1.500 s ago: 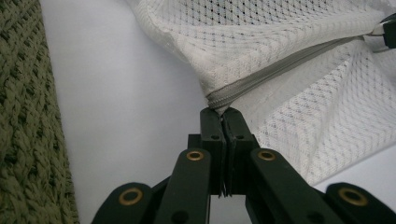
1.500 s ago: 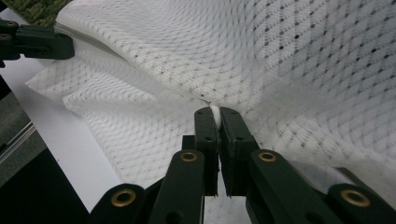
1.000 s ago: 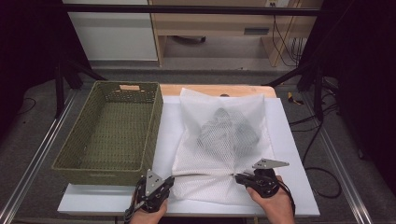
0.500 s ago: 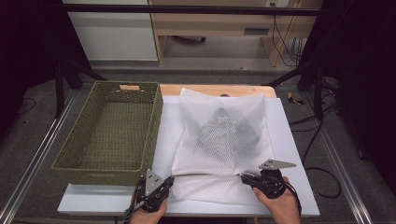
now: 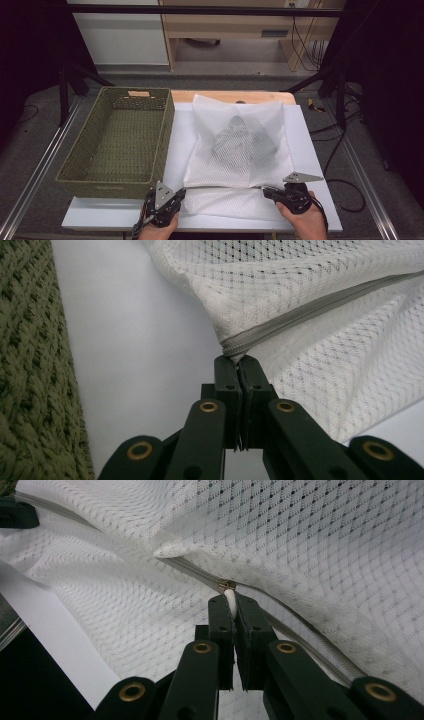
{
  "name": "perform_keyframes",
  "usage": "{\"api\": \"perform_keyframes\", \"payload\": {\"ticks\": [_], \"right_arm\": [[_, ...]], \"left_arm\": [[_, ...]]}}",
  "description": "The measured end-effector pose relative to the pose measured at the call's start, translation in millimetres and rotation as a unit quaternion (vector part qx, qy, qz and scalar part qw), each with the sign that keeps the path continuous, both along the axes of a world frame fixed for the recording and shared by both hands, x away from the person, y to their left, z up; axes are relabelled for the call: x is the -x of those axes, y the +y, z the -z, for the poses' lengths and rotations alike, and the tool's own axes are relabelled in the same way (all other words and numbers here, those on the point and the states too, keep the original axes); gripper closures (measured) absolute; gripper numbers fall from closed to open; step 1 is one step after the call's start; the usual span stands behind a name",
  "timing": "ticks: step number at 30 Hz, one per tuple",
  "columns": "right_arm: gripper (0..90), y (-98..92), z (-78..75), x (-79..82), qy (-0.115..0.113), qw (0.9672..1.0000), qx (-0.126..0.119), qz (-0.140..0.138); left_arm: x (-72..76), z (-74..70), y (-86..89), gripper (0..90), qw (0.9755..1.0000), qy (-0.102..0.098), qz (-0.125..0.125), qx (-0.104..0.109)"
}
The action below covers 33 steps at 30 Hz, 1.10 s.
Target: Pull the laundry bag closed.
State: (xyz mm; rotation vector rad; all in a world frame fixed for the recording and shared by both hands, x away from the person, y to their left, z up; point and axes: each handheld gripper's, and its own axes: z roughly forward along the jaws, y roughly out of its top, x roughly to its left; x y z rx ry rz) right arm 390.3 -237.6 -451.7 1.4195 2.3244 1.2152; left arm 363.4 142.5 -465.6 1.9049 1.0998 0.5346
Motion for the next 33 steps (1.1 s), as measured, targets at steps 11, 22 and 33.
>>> {"api": "perform_keyframes", "payload": {"ticks": [11, 22, 33], "right_arm": [[86.8, -7.8, -0.1, 2.0, 0.001, 1.0000, 0.000, 0.006], [86.8, -17.5, 1.4, 3.6, 0.006, 0.9999, 0.000, 0.011], [86.8, -28.1, 2.9, 5.1, 0.008, 0.9998, 0.001, 0.018]], "left_arm": [[0.0, -0.6, 0.5, 88.7, 1.0000, -0.001, -0.001, 0.000], [-0.1, -0.7, 0.7, 88.7, 1.0000, -0.002, -0.001, -0.001], [0.1, -0.8, 0.4, 88.7, 1.0000, -0.002, -0.002, -0.002]]}}
